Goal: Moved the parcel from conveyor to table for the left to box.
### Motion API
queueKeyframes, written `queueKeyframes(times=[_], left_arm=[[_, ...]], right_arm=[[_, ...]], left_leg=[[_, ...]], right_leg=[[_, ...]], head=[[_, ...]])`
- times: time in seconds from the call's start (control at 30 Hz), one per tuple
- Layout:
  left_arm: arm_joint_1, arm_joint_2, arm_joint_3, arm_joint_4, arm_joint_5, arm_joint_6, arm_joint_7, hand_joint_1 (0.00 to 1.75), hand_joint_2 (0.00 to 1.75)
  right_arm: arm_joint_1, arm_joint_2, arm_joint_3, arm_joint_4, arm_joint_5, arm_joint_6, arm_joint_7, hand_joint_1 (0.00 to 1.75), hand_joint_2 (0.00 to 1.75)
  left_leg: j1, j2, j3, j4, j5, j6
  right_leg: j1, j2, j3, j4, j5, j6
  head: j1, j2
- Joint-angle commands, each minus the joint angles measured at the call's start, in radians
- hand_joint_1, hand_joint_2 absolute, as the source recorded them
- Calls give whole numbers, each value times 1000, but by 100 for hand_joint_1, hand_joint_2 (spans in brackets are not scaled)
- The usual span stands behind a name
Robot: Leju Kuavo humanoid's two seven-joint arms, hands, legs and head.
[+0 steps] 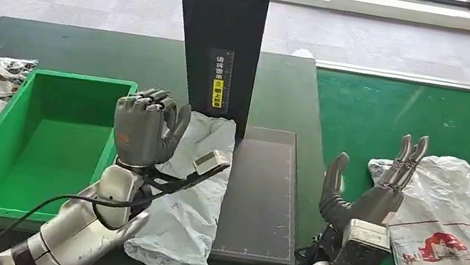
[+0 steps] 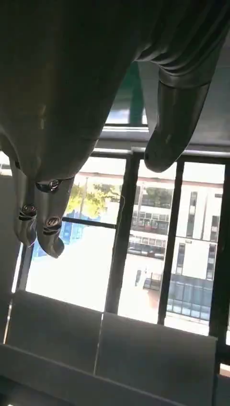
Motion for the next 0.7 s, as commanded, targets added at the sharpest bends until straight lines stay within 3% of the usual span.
queueKeyframes(times=[0.03, 0.07, 0.1, 0.13, 0.17, 0.2, 0.27, 0.4, 0.53, 0.57, 0.7], left_arm=[[143, -218, 607, -20, -23, -1, -436, 175, 175], [53, -249, 694, 138, 59, -1, -567, 0, 175], [83, -323, 781, 147, 92, -1, -691, 0, 175], [57, -356, 852, 259, 162, -1, -817, 0, 175], [-20, -389, 885, 486, 262, -1, -997, 0, 175], [-56, -404, 853, 612, 424, -72, -1128, 0, 175], [-71, -416, 806, 688, 550, -276, -1243, 0, 175], [-28, -420, 669, 715, 629, -411, -1271, 0, 175], [-28, -420, 669, 715, 629, -411, -1271, 0, 175], [-12, -418, 659, 703, 627, -419, -1275, 0, 0], [6, -418, 646, 683, 632, -454, -1278, 0, 0]], right_arm=[[-77, -25, 58, 104, -13, -14, 3, 0, 175], [-86, -5, 23, 110, 7, 5, 3, 0, 175], [-83, -3, 3, 106, 11, 21, 3, 0, 175], [-90, -7, -26, 104, 11, 44, 3, 0, 175], [-79, 9, -40, 94, 32, 60, 3, 0, 175], [-78, 8, -55, 94, 34, 77, 3, 0, 175], [-86, 6, -75, 102, 33, 103, 3, 0, 175], [-98, -5, -73, 137, 36, 105, 3, 0, 175], [-98, -5, -73, 137, 36, 105, 3, 0, 175], [-79, -8, -60, 125, 36, 97, 3, 0, 175], [-76, -14, -46, 131, 34, 83, 3, 0, 175]], left_leg=[[0, 6, 1, 0, -1, 1], [0, 9, 2, 0, -1, 2], [0, 6, 2, -1, 0, 2], [0, 8, 4, -1, 0, 2], [0, 3, 1, 0, 0, 1], [0, 3, 3, -1, 1, 2], [-1, -1, 4, -3, 2, 1], [-1, -1, 4, -2, 2, 3], [-1, 2, 3, 0, 0, 3], [-2, 2, 2, 0, 0, 3], [-1, 1, 2, 0, 0, 3]], right_leg=[[1, 1, 0, -1, 1, -1], [2, 0, 1, -2, 1, -1], [1, -1, 1, -2, 1, -1], [1, -1, 2, -3, 1, -1], [1, -2, 1, -2, 1, -1], [1, -4, 3, -3, 1, -1], [0, -7, 5, -4, 0, -1], [0, -11, 5, -6, 1, 0], [0, -4, 4, -4, 1, 1], [-1, -2, 3, -3, 1, 1], [0, -3, 2, -4, 1, 1]], head=[[0, 0], [0, 0], [0, 0], [0, 0], [0, 0], [0, 0], [0, 0], [0, 0], [0, 0], [0, 0], [0, 0]])
